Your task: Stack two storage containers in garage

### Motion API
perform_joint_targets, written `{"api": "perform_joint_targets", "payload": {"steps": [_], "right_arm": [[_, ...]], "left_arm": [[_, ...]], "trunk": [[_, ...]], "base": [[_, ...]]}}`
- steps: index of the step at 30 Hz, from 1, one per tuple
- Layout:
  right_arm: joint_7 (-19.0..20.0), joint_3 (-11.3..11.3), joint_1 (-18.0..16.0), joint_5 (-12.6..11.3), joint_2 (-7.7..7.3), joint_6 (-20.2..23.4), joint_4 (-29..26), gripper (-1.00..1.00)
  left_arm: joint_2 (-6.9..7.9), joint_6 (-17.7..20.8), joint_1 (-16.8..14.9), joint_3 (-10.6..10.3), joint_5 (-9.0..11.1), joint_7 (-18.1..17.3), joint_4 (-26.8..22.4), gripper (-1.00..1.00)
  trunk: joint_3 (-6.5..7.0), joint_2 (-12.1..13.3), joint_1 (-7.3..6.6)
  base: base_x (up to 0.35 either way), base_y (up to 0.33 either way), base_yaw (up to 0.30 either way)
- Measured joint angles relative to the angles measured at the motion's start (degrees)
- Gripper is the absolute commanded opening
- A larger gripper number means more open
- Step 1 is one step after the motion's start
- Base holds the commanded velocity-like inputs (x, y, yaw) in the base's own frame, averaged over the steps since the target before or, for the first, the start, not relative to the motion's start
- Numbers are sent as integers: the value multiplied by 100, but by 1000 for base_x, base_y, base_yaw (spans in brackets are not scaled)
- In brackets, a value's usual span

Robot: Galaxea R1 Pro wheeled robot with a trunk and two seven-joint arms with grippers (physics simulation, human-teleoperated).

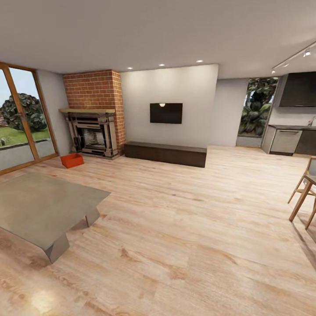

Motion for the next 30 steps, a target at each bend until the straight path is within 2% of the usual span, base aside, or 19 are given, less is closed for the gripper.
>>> {"api": "perform_joint_targets", "payload": {"steps": [30], "right_arm": [[-6,0,2,0,0,0,0,100]], "left_arm": [[0,0,0,0,0,0,0,100]], "trunk": [[0,0,0]], "base": [[321,0,0]]}}
